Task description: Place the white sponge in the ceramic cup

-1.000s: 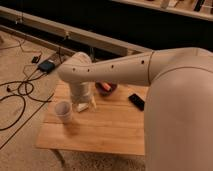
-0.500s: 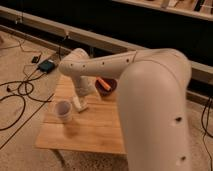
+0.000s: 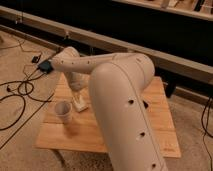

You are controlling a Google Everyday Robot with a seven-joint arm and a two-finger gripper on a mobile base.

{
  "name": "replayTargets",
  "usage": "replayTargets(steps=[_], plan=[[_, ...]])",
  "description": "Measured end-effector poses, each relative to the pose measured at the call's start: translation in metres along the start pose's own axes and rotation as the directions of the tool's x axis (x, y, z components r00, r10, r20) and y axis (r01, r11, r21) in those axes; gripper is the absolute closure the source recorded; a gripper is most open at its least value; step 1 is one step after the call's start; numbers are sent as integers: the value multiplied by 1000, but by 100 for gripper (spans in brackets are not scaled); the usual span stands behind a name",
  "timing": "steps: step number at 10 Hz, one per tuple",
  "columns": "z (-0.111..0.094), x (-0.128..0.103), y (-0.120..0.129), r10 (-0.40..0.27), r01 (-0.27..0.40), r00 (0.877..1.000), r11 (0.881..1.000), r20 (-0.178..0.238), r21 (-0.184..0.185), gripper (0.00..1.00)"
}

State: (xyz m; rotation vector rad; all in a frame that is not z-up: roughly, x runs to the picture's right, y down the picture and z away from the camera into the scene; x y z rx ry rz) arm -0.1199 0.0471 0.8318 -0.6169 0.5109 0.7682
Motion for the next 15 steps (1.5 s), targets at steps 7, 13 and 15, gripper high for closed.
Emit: replayTargets(steps=[7,13,15], plan=[[38,-32,14,64,-61,998,993,23,-101,35],[68,-57,22,99,-96,995,984,16,-148,35],[76,-61,21,100,-100,995,983,-4,-152,35]])
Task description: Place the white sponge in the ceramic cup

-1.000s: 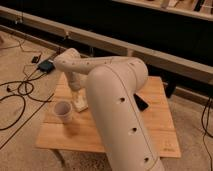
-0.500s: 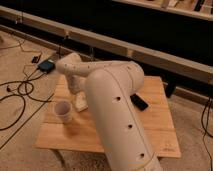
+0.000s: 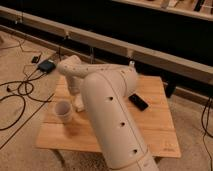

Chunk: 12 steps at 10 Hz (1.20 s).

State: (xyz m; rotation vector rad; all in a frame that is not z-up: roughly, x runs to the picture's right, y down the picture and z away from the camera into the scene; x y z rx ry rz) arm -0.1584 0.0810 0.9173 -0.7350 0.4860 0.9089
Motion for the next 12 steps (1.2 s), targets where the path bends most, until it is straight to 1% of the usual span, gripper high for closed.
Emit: replayTargets(steps=[2,4,5,6,7,9,10,11,12], plan=[[8,-7,1,4,-4,1000,1000,-17,-6,35],[14,-11,3,6,-6,1000,1000,-28,-20,35],[17,-14,4,10,-11,999,999,-34,-31,39],[19,-15,4,13,-14,999,999,-38,-37,46],[20,-16,4,17,-19,999,999,-42,-43,58],[19,-17,2,20,-22,999,999,-44,-43,77],[16,-18,2,17,-18,999,999,-40,-39,87],[8,-19,2,14,-15,999,999,-29,-35,96],[-5,-20,1,7,-8,1000,1000,-7,-26,100]])
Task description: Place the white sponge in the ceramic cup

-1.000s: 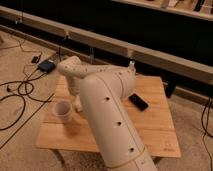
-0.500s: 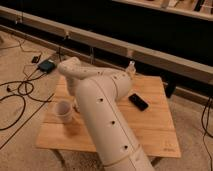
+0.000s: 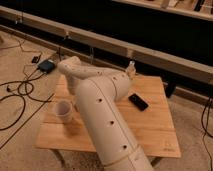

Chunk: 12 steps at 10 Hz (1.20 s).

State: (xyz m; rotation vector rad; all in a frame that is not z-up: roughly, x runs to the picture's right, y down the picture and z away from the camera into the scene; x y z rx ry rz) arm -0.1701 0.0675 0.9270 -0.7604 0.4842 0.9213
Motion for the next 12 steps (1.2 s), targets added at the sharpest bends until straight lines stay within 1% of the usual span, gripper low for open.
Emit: replayTargets(steps=[2,3,4,6,7,10,12], plan=[[-22,0,-1,-12,12,999,1000,43,21,100],[-38,1,0,-21,18,996,999,82,38,100],[-49,2,2,-29,23,993,998,111,52,100],[-72,7,8,-48,34,983,996,178,77,100],[-82,9,11,-56,39,977,996,205,84,100],[-116,19,28,-102,72,948,991,303,110,100],[-135,28,39,-127,88,927,988,353,126,100]])
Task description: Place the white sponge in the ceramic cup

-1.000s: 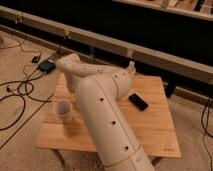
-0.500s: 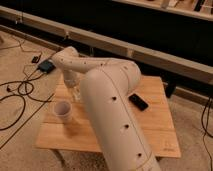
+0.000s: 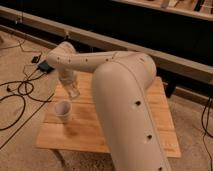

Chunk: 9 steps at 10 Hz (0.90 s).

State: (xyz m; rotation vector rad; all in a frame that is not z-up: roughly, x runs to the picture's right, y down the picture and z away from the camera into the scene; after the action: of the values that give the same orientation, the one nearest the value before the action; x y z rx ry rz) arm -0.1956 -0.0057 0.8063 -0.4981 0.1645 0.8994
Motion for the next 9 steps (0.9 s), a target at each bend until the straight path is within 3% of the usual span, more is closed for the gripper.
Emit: replayTargets(steps=[5,9], plan=[[-40,8,30,-29,28,994,1000,107,6,100],[-33,28,56,-37,40,991,999,126,-20,100]])
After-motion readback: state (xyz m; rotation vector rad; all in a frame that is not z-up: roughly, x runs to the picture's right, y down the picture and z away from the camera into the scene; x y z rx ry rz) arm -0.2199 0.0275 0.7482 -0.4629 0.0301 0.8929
